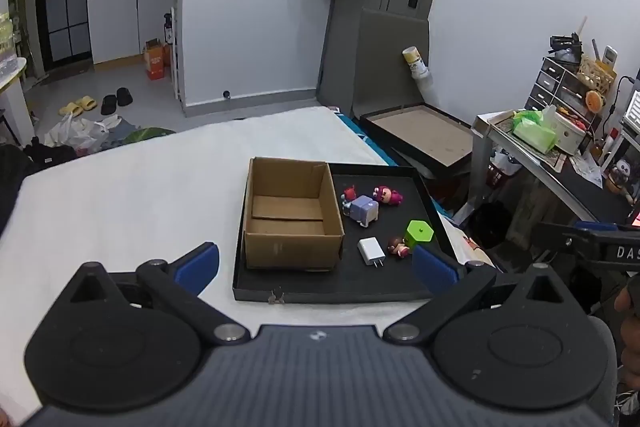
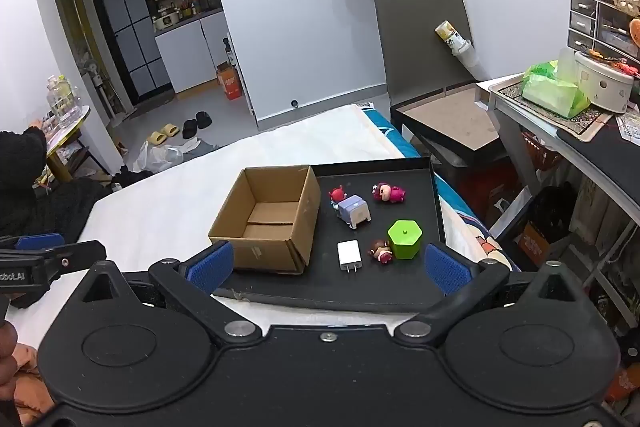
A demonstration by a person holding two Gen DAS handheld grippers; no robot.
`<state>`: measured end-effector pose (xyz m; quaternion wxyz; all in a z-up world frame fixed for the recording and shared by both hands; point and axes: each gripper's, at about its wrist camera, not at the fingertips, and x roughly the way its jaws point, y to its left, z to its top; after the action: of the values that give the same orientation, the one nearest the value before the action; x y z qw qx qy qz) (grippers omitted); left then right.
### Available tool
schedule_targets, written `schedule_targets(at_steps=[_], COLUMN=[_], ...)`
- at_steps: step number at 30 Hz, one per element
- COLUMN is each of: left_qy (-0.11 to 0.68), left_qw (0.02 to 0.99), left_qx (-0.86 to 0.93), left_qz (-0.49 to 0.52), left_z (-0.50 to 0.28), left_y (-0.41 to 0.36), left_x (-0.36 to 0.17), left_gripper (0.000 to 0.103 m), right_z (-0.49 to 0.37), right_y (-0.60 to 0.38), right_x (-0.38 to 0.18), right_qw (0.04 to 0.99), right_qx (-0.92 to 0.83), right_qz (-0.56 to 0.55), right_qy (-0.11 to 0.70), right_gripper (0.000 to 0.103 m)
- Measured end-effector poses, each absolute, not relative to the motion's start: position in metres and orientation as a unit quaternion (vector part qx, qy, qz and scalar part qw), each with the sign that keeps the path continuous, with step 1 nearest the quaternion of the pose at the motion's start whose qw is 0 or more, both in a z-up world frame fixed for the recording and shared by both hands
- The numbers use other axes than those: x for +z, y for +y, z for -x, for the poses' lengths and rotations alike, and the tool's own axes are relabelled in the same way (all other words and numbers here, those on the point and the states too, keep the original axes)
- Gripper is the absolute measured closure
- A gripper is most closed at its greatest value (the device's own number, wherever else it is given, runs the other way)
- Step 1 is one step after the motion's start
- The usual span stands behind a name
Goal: Organize rigid objects
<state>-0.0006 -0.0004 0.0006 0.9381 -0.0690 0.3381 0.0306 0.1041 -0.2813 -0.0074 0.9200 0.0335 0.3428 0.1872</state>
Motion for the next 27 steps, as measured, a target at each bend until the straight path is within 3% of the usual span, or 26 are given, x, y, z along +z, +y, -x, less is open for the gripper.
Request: schedule_targets(at_steps=[27], left_qy=[0.345], left_qw=[0.936], left_qx=[0.016], left_qz=[0.067], left_z=[0.004], left_y=[-0.009], left_x=[-0.002], left_gripper=[0.001], right_z=[-0.1], right_y=[-0.29], right_x=[-0.014], right_qw=[0.92], right_qx=[0.172], right_qz=[-0.038], right_qy=[0.351], right_gripper=[0.0])
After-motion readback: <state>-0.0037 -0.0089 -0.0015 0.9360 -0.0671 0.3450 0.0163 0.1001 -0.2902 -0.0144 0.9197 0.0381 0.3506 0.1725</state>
